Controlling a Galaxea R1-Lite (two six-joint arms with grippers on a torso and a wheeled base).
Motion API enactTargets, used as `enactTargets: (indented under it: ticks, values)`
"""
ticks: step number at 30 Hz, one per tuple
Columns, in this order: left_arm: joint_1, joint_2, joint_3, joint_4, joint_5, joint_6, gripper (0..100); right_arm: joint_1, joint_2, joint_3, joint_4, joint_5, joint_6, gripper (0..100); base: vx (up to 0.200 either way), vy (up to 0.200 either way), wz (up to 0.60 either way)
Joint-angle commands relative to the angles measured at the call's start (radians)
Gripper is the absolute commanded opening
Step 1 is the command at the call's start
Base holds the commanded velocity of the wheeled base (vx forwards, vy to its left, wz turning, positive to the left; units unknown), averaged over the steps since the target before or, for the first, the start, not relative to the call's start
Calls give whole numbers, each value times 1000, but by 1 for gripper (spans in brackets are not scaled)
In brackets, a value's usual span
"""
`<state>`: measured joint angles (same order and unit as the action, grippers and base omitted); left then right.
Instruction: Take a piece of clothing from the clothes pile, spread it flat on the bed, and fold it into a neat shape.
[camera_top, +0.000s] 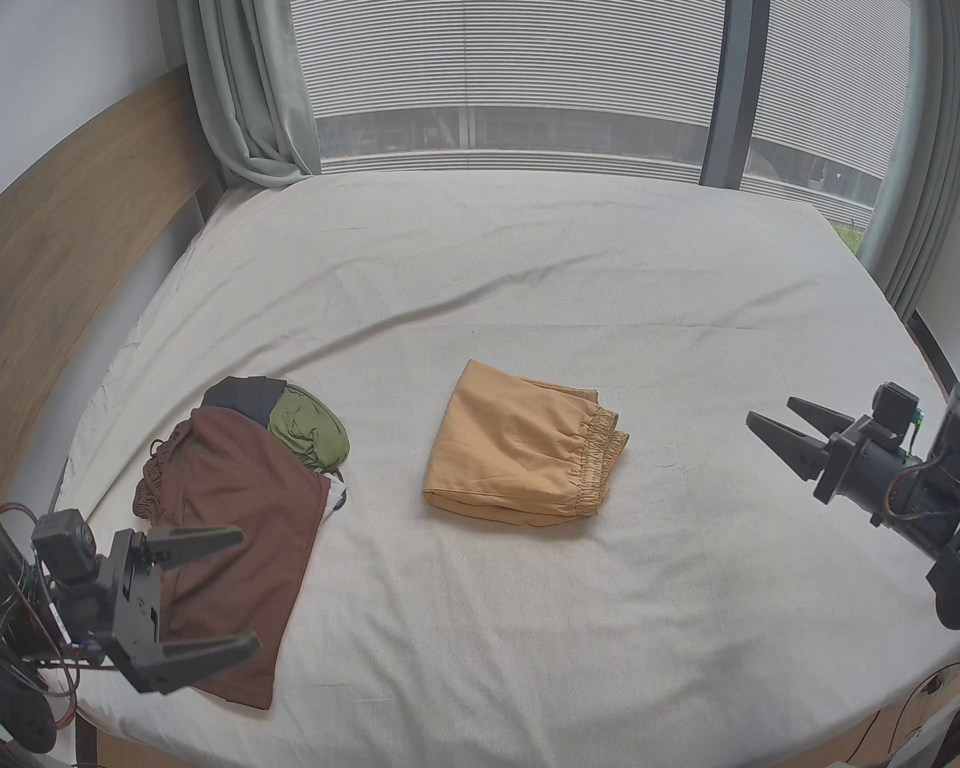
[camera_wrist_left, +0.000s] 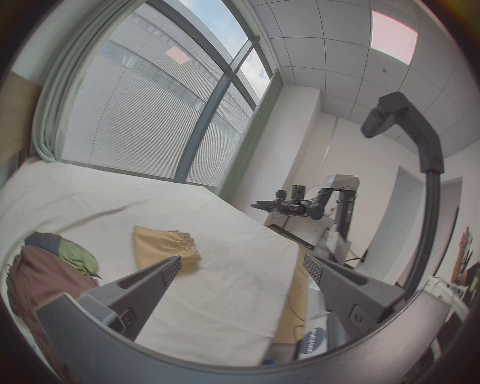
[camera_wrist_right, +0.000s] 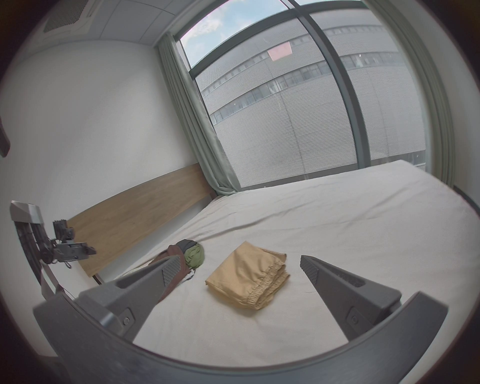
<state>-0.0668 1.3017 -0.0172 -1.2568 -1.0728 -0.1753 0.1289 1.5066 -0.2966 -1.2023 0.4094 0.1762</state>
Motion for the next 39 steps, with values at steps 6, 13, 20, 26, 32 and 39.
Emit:
enactTargets:
  ticks: [6, 13, 20, 26, 32, 39]
  values:
    - [-126, -702, 17, 520, 39, -101, 100, -97, -410, 252, 1, 12, -58, 100, 0, 0, 0]
    - [-126, -1076, -6, 815, 183, -188, 100, -92, -763, 295, 308, 88, -17, 100, 0, 0, 0]
    - [-126, -1208, -4, 886, 255, -205, 100, -91, -1095, 287, 675, 86, -18, 100, 0, 0, 0]
    - [-126, -1208, 17, 847, 281, -191, 100, -91, -1372, 192, 1020, 86, -14, 100, 0, 0, 0]
    - [-93, -1208, 17, 904, 410, -188, 100, -141, -1507, 186, 1172, 75, -24, 100, 0, 0, 0]
    - [-56, -1208, 17, 1050, 605, -56, 100, -143, -1507, 272, 1185, -345, -139, 100, 0, 0, 0]
